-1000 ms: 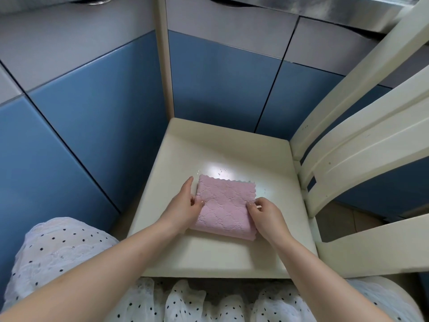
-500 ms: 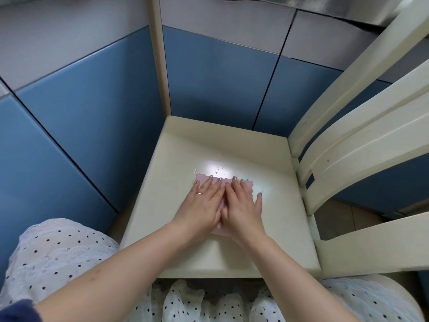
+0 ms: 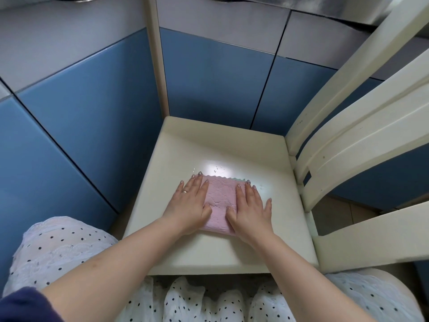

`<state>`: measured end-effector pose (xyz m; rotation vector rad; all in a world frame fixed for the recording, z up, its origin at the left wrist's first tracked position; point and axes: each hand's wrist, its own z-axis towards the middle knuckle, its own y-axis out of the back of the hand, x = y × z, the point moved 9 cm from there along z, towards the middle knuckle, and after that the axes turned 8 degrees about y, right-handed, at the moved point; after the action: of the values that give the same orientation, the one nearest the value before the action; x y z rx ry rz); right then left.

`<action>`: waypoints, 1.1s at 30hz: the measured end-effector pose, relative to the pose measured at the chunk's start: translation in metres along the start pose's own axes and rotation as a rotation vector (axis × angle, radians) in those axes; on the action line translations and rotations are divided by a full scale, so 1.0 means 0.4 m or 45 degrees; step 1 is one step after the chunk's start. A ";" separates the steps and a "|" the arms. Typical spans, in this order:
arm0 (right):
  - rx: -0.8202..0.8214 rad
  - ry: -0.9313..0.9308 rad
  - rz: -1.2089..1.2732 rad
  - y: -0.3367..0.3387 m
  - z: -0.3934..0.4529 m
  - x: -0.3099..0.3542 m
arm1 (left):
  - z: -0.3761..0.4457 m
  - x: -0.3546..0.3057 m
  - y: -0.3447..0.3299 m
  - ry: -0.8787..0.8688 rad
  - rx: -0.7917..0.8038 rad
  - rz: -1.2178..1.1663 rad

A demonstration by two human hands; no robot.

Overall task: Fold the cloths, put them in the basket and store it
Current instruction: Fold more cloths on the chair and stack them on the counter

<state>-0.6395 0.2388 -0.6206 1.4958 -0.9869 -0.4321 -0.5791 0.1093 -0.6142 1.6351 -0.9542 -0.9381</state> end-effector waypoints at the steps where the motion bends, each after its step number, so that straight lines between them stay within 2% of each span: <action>1: -0.010 -0.013 0.030 0.010 -0.002 -0.003 | -0.006 0.005 0.011 0.022 0.003 -0.058; 6: -0.314 -0.116 0.256 0.093 -0.062 -0.044 | -0.063 0.060 0.049 0.156 -0.031 -0.333; 10: -0.224 -0.092 0.515 0.063 -0.080 -0.037 | -0.085 0.052 0.042 0.147 0.029 -0.404; 14: -0.268 -0.128 0.997 0.069 -0.055 -0.040 | -0.070 0.058 0.060 0.202 -0.036 -0.735; 18: -0.300 -0.287 1.405 0.059 -0.019 -0.063 | -0.055 0.084 0.076 0.319 -0.057 -1.040; 21: -0.171 -0.476 1.694 0.031 0.008 -0.062 | -0.033 0.115 0.066 0.492 0.060 -1.399; 23: -0.055 -0.525 1.777 0.034 0.015 -0.040 | -0.033 0.128 0.064 0.622 0.173 -1.614; 26: 0.028 -0.574 1.909 0.081 0.029 0.004 | -0.050 0.143 0.101 0.754 0.264 -1.746; 29: 0.119 -0.624 2.030 0.152 0.027 0.062 | -0.090 0.163 0.178 0.847 0.256 -1.791; 33: 0.288 -0.563 2.028 0.308 0.007 0.189 | -0.185 0.216 0.355 0.933 0.152 -1.852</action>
<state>-0.6389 0.1899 -0.4843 0.3981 -2.2397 0.5538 -0.4993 0.0280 -0.4725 2.4580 0.8718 -0.9695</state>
